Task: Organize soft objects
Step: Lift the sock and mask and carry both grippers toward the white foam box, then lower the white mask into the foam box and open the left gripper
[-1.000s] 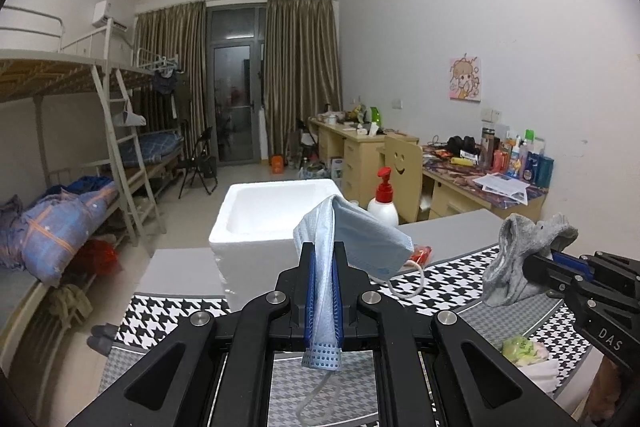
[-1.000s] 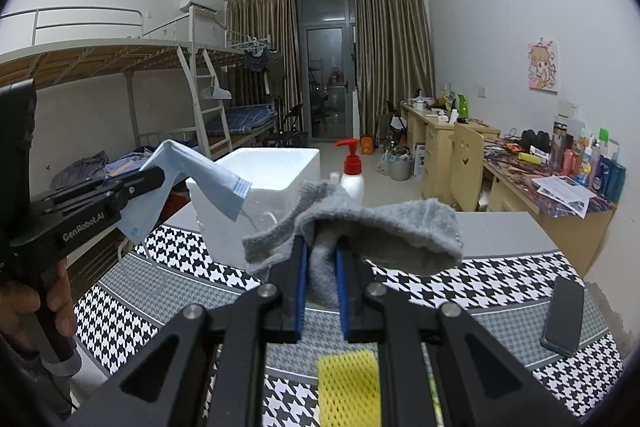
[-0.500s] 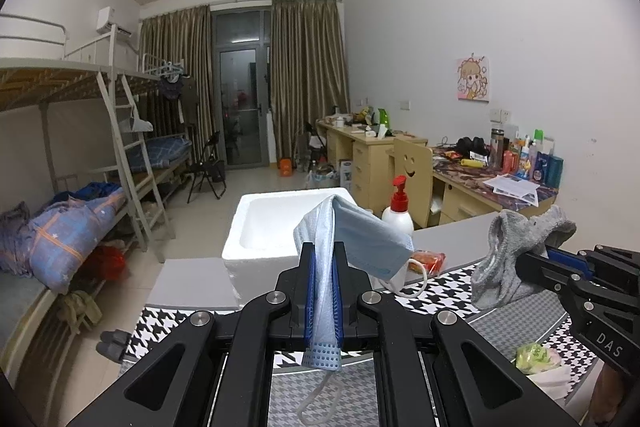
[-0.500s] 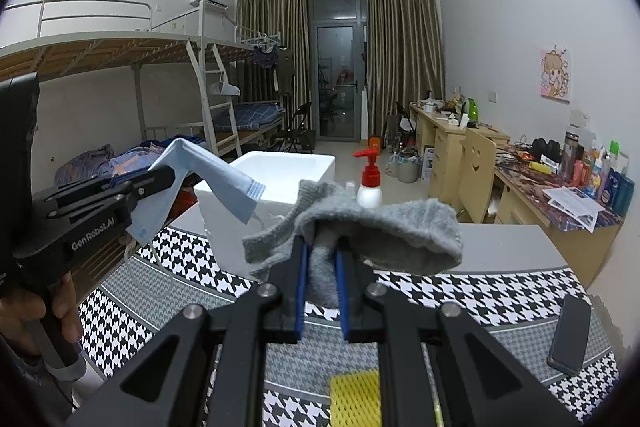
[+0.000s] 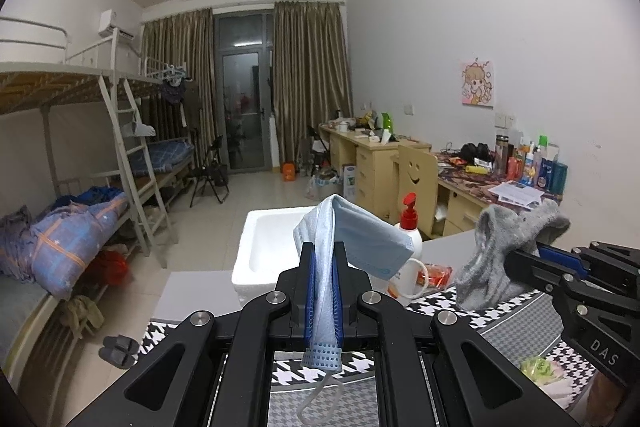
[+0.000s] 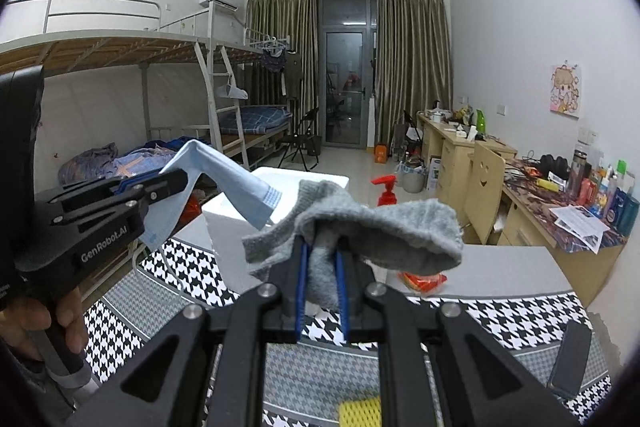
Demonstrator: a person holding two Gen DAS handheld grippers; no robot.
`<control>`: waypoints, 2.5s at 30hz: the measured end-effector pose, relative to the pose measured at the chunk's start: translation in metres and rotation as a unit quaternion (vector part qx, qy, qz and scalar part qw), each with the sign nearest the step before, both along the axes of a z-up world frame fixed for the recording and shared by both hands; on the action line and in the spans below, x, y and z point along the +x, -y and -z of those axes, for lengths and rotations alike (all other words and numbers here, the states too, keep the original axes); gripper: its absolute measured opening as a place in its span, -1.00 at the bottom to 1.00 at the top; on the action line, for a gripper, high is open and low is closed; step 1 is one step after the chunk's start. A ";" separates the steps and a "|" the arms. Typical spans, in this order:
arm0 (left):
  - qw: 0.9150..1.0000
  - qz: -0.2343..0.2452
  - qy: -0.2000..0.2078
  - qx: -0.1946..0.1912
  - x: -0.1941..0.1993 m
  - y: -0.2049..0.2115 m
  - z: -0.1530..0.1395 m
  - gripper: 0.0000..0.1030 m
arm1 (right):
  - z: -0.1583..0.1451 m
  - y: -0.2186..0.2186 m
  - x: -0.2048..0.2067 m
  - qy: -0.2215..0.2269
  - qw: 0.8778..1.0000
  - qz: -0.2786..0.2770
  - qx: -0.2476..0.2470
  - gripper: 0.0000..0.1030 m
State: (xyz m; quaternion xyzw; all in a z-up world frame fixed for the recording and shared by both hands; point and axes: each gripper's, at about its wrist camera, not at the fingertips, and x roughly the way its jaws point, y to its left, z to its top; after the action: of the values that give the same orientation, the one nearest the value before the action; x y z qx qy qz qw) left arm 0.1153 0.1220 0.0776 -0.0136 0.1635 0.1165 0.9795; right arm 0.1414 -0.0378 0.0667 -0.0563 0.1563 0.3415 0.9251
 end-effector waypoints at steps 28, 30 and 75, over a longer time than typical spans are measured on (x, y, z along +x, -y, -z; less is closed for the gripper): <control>1.000 -0.026 -0.009 0.002 0.037 -0.028 -0.022 -0.85 | -0.031 -0.028 0.027 0.006 1.000 -0.003 -0.003 -0.68; 0.999 -0.032 -0.010 0.004 0.042 -0.031 -0.023 -0.85 | -0.033 -0.031 0.030 0.007 1.000 0.000 -0.005 -0.68; 0.991 -0.041 -0.113 -0.055 0.154 -0.095 0.017 -0.50 | -0.022 -0.086 0.095 -0.045 0.998 0.001 -0.043 -0.68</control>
State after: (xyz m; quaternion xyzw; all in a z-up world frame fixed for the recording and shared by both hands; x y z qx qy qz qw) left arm 0.2696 0.2167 0.0602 -0.0607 0.2782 0.1486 0.9470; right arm 0.2366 0.0479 0.0884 -0.0804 0.2125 0.3357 0.9142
